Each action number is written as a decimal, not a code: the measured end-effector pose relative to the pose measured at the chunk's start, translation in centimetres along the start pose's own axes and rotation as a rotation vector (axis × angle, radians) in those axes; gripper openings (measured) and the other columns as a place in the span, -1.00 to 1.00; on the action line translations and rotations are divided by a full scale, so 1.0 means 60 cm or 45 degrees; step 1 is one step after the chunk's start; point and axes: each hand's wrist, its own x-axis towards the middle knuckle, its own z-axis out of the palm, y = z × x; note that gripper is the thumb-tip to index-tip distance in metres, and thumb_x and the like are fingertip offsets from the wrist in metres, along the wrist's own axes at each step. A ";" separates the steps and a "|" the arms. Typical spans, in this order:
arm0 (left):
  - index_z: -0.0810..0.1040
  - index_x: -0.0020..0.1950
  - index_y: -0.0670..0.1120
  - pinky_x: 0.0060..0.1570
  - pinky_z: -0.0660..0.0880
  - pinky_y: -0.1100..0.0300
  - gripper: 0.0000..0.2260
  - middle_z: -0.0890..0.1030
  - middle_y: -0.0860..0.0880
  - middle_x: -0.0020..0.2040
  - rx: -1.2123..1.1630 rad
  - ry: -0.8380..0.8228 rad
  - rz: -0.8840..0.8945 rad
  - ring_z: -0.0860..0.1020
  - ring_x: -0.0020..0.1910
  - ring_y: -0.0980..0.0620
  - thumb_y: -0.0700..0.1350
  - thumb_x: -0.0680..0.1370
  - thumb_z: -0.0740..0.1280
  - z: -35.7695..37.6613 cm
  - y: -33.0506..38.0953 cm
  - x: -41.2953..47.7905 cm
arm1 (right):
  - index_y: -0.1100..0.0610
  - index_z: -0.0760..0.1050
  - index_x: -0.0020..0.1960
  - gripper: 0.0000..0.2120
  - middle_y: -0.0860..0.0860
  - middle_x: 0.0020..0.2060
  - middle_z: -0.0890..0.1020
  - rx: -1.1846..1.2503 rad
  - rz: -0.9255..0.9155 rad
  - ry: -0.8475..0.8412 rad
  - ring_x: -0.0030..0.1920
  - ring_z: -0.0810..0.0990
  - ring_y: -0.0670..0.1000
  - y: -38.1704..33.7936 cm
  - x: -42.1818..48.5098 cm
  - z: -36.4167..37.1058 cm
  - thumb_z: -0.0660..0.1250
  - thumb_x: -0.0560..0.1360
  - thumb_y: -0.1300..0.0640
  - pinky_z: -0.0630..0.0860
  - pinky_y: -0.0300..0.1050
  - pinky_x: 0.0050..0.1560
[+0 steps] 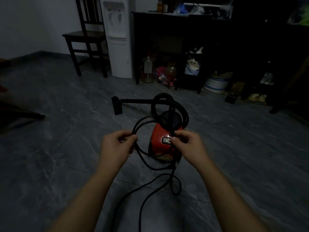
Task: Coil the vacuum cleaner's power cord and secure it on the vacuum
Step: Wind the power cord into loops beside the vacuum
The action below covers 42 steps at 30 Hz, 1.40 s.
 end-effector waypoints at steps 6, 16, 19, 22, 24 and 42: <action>0.66 -0.07 -0.15 -0.25 0.63 0.05 -0.96 0.70 -0.14 -0.22 0.073 -0.158 -0.075 0.69 -0.28 -0.09 -0.21 0.50 0.45 0.002 -0.009 0.001 | 0.15 0.67 0.07 -0.83 0.06 -0.06 0.72 0.033 -0.007 0.041 -0.01 0.69 0.03 -0.002 0.001 -0.004 0.46 0.47 0.25 0.63 -0.03 0.09; 0.65 0.02 -0.13 -0.27 0.65 0.03 -0.89 0.68 -0.20 -0.22 0.180 -0.211 -0.093 0.69 -0.30 -0.07 -0.26 0.52 0.40 0.006 -0.033 0.006 | 0.13 0.67 0.08 -0.83 0.04 -0.05 0.71 -0.095 -0.002 -0.085 -0.01 0.68 0.04 0.003 -0.001 -0.008 0.46 0.48 0.20 0.63 -0.11 0.04; 0.63 -0.03 -0.14 -0.33 0.63 0.10 -0.91 0.66 -0.25 -0.17 0.084 -0.166 -0.080 0.68 -0.25 -0.14 -0.29 0.53 0.39 0.008 -0.026 0.006 | 0.11 0.68 0.07 -0.83 0.10 -0.06 0.71 -0.078 0.010 -0.109 -0.02 0.69 0.07 0.006 -0.001 -0.007 0.46 0.49 0.19 0.64 -0.13 0.00; 0.61 0.03 -0.17 -0.36 0.61 0.19 -0.90 0.65 -0.23 -0.15 0.006 -0.143 -0.063 0.69 -0.21 -0.16 -0.28 0.54 0.39 0.009 -0.021 0.007 | 0.10 0.68 0.06 -0.84 0.08 -0.05 0.71 -0.031 0.007 -0.087 -0.01 0.69 0.04 0.005 0.001 -0.004 0.46 0.48 0.19 0.64 -0.12 0.03; 0.61 0.06 -0.19 -0.36 0.61 0.20 -0.89 0.65 -0.20 -0.16 -0.033 -0.134 -0.051 0.69 -0.21 -0.17 -0.28 0.54 0.39 0.008 -0.019 0.005 | 0.11 0.68 0.06 -0.83 0.08 -0.05 0.71 -0.007 0.009 -0.059 0.00 0.69 0.06 0.007 0.003 -0.002 0.47 0.47 0.20 0.64 -0.07 0.06; 0.63 0.11 -0.02 -0.26 0.64 0.07 -0.84 0.70 -0.01 -0.22 0.349 -0.217 0.189 0.68 -0.33 0.05 -0.09 0.54 0.41 -0.012 -0.005 -0.002 | 0.09 0.67 0.06 -0.86 -0.19 -0.11 0.64 -0.294 -0.079 -0.134 -0.07 0.59 -0.24 -0.015 -0.016 -0.010 0.43 0.51 0.18 0.46 -0.44 -0.08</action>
